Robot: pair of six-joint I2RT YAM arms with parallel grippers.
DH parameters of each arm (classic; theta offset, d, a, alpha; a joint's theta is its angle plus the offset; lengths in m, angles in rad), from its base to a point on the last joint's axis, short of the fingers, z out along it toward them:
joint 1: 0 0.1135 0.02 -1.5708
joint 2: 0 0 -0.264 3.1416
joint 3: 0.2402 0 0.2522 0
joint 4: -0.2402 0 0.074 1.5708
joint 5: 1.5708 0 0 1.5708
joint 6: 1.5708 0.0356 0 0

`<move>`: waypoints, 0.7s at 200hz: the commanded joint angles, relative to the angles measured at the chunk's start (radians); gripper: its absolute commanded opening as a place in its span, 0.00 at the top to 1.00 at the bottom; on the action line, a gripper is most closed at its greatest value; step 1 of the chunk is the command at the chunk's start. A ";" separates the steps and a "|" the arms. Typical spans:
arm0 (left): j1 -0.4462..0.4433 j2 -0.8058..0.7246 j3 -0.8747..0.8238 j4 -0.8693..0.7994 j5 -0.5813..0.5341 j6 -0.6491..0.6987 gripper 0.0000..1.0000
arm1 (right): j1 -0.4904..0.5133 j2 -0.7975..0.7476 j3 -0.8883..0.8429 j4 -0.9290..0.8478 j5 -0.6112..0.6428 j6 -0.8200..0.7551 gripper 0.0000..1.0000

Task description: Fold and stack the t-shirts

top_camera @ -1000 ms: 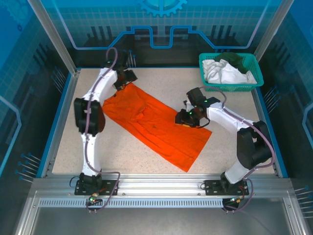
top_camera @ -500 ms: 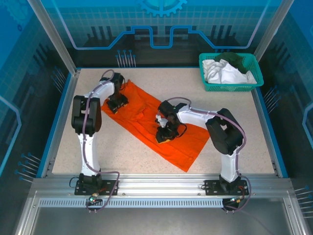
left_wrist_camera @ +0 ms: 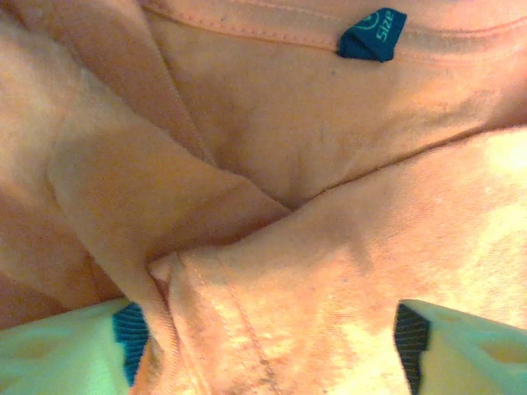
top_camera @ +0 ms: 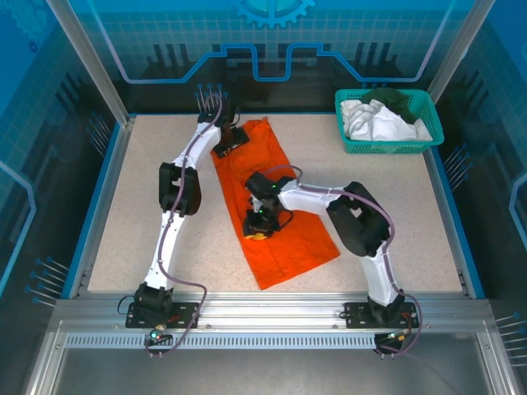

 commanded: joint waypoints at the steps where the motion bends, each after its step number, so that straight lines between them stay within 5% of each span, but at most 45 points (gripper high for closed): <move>1: 0.037 -0.060 -0.002 -0.029 0.062 0.006 0.10 | 0.077 0.101 0.101 -0.001 0.047 0.195 0.64; 34: 0.087 -0.290 -0.161 0.069 0.049 0.030 0.01 | 0.117 0.193 0.289 0.007 0.071 0.305 0.58; 80: 0.107 -0.443 -0.198 -0.041 0.020 0.000 0.02 | 0.045 0.097 0.455 -0.172 0.042 -0.011 0.44; 140: 0.022 -0.588 -0.679 0.012 0.002 0.025 0.34 | -0.188 -0.291 -0.091 -0.044 0.049 -0.113 0.46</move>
